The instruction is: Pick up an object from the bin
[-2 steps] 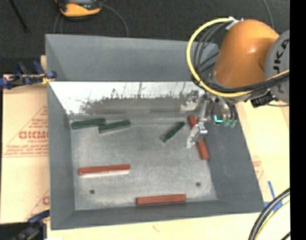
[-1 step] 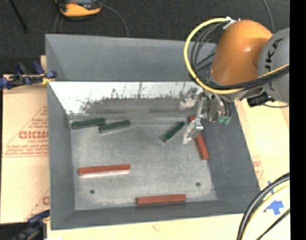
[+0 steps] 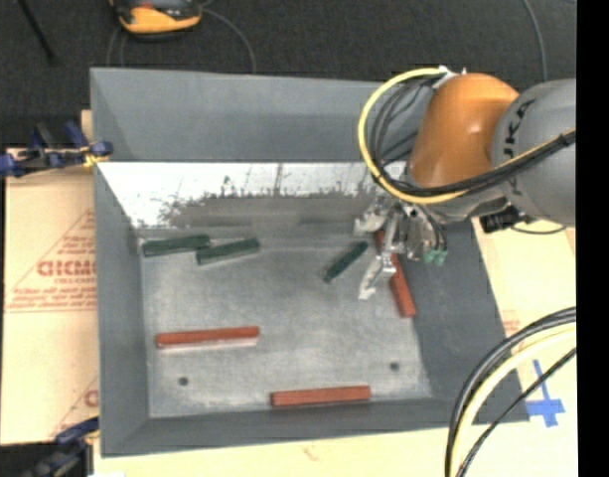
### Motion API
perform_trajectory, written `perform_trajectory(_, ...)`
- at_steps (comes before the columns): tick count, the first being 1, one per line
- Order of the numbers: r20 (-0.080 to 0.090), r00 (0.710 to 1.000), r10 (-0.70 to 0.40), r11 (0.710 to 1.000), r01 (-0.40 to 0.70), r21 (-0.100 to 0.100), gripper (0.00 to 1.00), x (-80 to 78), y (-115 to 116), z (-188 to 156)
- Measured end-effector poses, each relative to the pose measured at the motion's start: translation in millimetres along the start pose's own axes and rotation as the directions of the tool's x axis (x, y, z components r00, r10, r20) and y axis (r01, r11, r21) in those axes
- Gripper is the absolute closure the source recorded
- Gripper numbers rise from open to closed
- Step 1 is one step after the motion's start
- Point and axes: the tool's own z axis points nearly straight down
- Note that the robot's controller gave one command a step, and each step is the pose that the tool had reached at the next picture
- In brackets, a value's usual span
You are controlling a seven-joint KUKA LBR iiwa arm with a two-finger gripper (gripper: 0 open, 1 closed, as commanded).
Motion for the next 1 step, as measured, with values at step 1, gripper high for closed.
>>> perform_trajectory(1,-0.005,0.982,-0.191,0.982,0.191,0.0,0.0,-7.8,5.1,43.8)
